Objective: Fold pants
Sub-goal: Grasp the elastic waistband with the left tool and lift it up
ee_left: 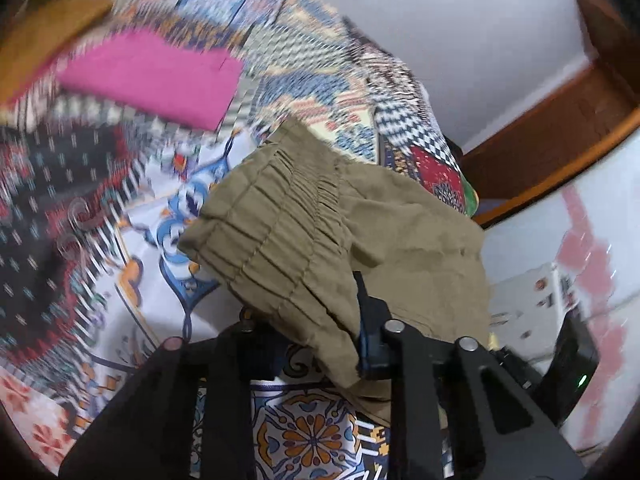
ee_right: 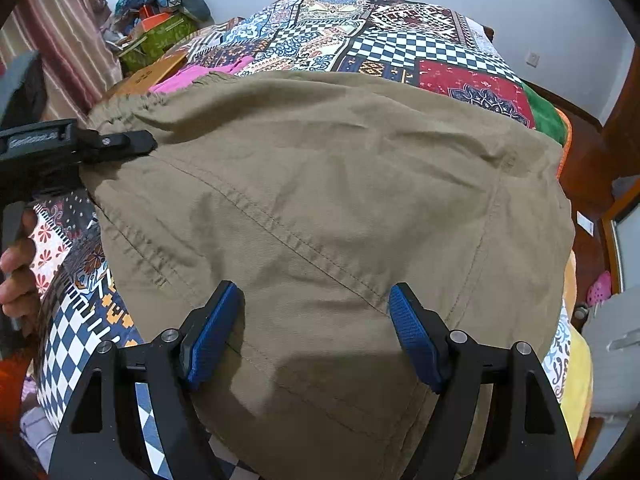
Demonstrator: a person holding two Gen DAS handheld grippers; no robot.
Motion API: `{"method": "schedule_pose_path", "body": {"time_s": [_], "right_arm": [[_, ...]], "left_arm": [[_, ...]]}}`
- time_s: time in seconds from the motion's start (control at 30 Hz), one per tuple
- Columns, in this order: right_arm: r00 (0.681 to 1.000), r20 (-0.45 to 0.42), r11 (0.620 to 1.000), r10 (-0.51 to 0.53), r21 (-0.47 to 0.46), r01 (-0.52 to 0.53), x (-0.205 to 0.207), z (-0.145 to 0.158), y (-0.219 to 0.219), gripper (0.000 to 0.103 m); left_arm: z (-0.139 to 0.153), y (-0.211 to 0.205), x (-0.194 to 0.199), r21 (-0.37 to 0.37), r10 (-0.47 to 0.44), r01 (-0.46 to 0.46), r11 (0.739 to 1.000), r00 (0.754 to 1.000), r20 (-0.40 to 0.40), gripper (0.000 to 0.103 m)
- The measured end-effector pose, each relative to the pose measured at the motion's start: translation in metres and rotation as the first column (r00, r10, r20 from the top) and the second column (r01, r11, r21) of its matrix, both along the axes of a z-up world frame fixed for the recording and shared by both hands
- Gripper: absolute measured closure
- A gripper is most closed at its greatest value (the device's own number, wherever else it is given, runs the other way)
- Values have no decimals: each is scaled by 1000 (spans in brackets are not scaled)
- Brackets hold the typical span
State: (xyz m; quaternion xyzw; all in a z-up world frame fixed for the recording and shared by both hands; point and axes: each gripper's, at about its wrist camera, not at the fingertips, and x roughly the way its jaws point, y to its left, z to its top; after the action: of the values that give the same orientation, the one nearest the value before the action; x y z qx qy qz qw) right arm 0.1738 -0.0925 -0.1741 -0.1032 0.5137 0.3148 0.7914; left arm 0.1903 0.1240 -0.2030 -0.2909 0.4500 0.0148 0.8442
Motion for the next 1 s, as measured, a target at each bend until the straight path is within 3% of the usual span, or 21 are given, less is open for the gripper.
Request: {"method": "schedule_pose_path", "body": {"time_s": [0.1,0.27,0.5,0.7,0.8,0.87,1.0], "right_arm": [[1000,-22,1000,2,8,-2,1,7,0,29],[999,26,999,26,21,-26,-5,31,9,29],[989,78,987,129,84,-136,-25,62,71,29],[960,61,961,272,23,-274,-50,45,139,29],[938,-29,938,346,-22,-347,-56,18,162,29],[931,-63,932,359,-27,-361,-58,7,168,29],[935,-65,936,349,-25,-351,-57,14,162,31]], "left_arm": [[18,-7,-14,87,-30,26,996,999,43,79],[32,8,-52,131,1,-9,991,998,58,79],[41,31,-111,230,90,-102,968,994,63,79],[46,33,-147,324,124,-147,935,988,90,79],[48,31,-154,341,117,-146,929,988,105,79],[47,29,-153,342,107,-136,930,989,103,79],[56,19,-152,393,80,-129,910,987,139,79]]}}
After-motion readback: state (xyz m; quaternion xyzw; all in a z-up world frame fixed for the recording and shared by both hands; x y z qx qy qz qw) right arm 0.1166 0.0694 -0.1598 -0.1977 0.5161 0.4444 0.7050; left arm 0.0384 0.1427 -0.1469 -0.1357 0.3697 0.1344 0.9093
